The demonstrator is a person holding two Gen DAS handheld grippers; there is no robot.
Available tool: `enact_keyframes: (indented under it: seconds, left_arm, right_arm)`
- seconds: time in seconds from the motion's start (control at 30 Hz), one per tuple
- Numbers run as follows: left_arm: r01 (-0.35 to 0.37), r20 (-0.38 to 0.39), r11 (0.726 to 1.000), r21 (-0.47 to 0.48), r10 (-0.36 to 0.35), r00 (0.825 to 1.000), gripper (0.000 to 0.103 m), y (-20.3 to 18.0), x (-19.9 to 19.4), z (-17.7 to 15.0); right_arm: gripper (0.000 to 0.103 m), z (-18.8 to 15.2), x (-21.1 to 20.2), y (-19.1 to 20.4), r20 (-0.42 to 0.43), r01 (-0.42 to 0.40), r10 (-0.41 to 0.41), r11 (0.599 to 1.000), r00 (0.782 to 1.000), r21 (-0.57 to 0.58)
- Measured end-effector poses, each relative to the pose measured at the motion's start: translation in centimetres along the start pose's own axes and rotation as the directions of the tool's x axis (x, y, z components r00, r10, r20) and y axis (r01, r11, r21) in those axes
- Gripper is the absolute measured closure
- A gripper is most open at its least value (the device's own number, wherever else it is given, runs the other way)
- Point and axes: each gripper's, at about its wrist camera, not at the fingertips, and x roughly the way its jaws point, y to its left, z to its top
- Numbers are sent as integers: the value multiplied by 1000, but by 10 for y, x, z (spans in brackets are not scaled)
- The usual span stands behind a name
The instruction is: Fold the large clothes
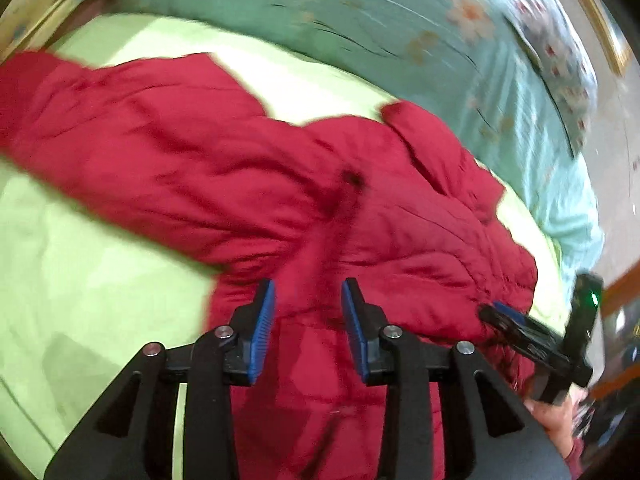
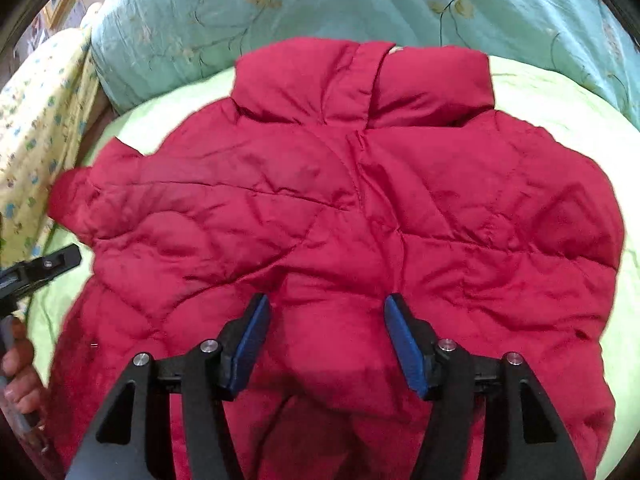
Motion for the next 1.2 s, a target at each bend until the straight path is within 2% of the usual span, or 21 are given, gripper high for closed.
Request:
enact_keyframes:
  seconds: [0.1,0.2,0.33,0.5,0.63,0.8,0.9,0.97,1.03,1.1,1.2]
  left_arm:
    - [-31,37,996,-78,34,999,50,37,-13,4]
    - [-66,62,984,-166,77,995,50,76,-20,11]
    - [-127,57,951,-281,149,987,50,129,-24,22]
    - [-137,85,906,-401,186,979,50,181,-29,35]
    - [-150,103,877,-457,220,970,50,212,-30,50]
    - [-152,139,844,-515,258,956,45,246,-20,75]
    - [-123,162,832,-542,247,955,45,260,-13,87]
    - [-112,190,830,-546,254,948,45,266,-13,94]
    - [-99,218,844,-527,247,944,50,264,-14,99]
    - [-85,238,866,-493,228,944,90,258,-16,103]
    - [-67,292,902,-426,207,934,95,236,-30,100]
  right_arm:
    - [41,-9,-27,11,34,-22,23,999,999,-30]
    - [41,-22,-58,23,70,-44,50,995,996,-86]
    - [41,-39,-87,30,79,-62,71,992,994,-111]
    - [41,-52,-102,30,64,-99,105,991,992,-93]
    - [41,-61,-107,34,43,-105,110,990,993,-97]
    - [41,-69,-107,35,16,-118,120,989,993,-93]
    - [41,-73,-107,33,6,-133,134,988,991,-76]
    - [41,-75,-106,32,-2,-141,141,988,990,-66]
    - [41,-77,-105,31,-11,-138,138,988,990,-62]
    - [41,-80,-105,30,-16,-135,134,989,991,-63]
    - [41,-82,-105,28,-17,-133,132,989,991,-60]
